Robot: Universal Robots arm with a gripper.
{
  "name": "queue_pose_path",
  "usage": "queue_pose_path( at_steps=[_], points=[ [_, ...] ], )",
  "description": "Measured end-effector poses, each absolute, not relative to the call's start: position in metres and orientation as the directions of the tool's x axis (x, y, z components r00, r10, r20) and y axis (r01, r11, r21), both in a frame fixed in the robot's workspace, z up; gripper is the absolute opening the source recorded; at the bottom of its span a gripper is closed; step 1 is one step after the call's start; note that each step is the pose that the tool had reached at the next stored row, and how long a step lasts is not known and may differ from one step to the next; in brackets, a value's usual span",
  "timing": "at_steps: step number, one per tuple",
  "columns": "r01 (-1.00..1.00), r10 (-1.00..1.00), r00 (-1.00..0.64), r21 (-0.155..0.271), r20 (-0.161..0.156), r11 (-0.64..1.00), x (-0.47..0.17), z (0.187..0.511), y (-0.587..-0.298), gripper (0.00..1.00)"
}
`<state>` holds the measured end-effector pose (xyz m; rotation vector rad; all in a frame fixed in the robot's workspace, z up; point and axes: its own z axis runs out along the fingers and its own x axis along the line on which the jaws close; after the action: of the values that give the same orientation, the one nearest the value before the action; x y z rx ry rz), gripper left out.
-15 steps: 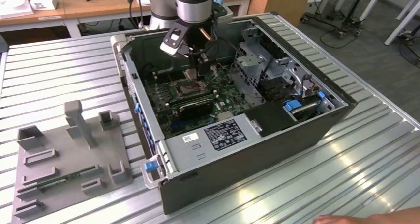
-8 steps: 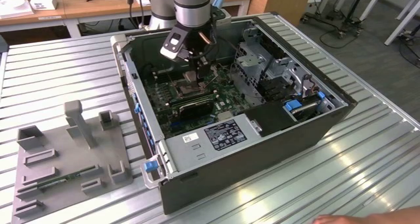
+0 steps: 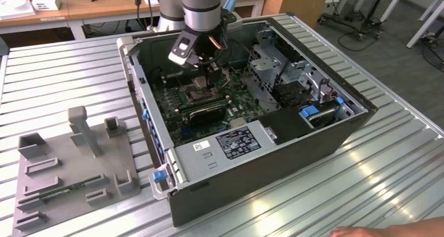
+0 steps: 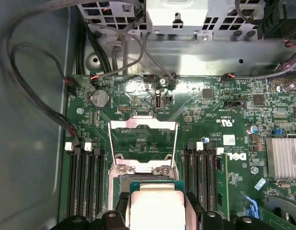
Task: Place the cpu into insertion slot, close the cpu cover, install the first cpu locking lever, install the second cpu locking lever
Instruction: 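Place the cpu into insertion slot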
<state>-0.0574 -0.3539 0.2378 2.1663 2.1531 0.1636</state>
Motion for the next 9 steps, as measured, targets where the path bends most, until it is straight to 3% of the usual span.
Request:
queue_pose_path(
  at_steps=[9],
  points=[
    [0.991, 1.000, 0.005, 0.134, 0.019, -0.007, -0.0586, 0.2338, -0.3476, 0.54]
  ],
)
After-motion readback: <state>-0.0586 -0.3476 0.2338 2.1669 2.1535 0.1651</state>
